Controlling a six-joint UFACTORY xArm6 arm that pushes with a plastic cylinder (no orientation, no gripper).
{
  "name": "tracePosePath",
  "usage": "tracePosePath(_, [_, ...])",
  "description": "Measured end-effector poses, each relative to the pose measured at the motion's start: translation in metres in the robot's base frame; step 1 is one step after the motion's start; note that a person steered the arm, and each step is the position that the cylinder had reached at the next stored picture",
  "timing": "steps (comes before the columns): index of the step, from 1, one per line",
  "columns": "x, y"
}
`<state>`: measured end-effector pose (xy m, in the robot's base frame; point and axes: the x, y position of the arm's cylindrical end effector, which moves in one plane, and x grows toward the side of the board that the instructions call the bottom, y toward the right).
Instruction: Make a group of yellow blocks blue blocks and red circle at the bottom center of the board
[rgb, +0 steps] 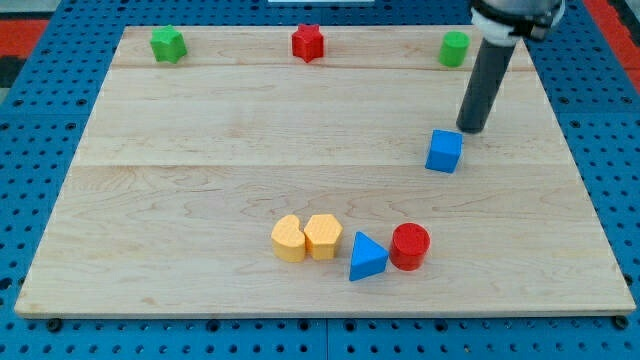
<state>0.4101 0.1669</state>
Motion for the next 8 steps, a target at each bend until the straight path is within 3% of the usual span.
tracePosePath(2, [0.061, -0.073])
tracePosePath(3, [0.100, -0.083])
tracePosePath(4, [0.116, -0.077])
tracePosePath(5, [0.131, 0.002])
tracePosePath(6, [0.158, 0.002])
tracePosePath(8, [0.151, -0.143])
